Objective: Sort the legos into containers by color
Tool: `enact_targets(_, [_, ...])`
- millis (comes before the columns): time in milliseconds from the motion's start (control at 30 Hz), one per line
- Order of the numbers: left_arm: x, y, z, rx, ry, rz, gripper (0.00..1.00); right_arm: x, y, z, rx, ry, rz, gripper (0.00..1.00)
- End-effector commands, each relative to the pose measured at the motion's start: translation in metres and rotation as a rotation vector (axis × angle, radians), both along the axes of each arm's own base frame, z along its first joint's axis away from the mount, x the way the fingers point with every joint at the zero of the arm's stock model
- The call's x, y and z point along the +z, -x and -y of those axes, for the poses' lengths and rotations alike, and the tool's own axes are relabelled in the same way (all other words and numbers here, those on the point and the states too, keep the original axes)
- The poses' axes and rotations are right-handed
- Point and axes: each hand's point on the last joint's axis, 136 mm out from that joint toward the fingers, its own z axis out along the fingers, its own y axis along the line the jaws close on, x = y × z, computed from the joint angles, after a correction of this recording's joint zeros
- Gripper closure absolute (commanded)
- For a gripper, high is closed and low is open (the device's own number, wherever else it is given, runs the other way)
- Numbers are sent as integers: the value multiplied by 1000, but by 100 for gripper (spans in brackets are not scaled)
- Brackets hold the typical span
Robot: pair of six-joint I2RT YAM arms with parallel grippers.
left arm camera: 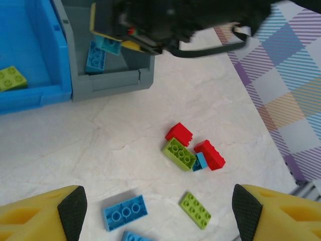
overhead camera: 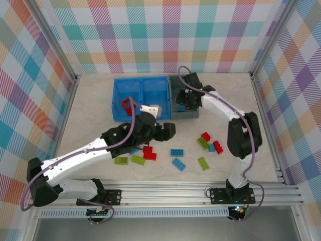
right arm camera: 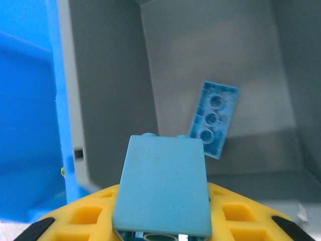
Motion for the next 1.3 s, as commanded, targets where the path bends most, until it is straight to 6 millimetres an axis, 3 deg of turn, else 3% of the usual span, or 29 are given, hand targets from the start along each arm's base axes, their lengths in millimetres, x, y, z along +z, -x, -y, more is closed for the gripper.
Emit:
enact_targets(0, [20, -13, 9, 62, -24, 115, 22, -11, -8, -10, 54, -34, -87, 85])
enact_targets(133, [13, -14, 28, 49, -68, 130, 22, -30, -31, -6, 23, -17, -141, 85])
enact_targets(267, [8, -10, 43, 26, -81, 130, 23, -45, -40, -6, 16, -8, -175, 82])
enact_targets(467, [7, -6, 44, 23, -82, 131, 23, -54, -40, 1, -6, 6, -200, 55])
enact_targets(600, [8, -4, 34, 52, -97, 125, 23, -32, -38, 2, 6, -5, -141, 51])
enact_targets(833, [-3, 0, -9, 159, -203, 66, 23, 38, -27, 8, 16, -5, -1, 47])
enact_targets(933, [-23, 3, -37, 212, -294, -49, 22, 74, -11, 11, 31, 9, 86, 46])
enact_targets(1067, [-61, 5, -68, 246, -395, -211, 21, 107, 31, 9, 85, -6, 182, 43])
enact_targets(1133, [-88, 3, -80, 262, -403, -327, 21, 110, 62, 4, 137, -26, 203, 42])
enact_targets(1267, [-131, -1, -77, 240, -374, -483, 20, 97, 143, -15, 294, -72, 195, 39])
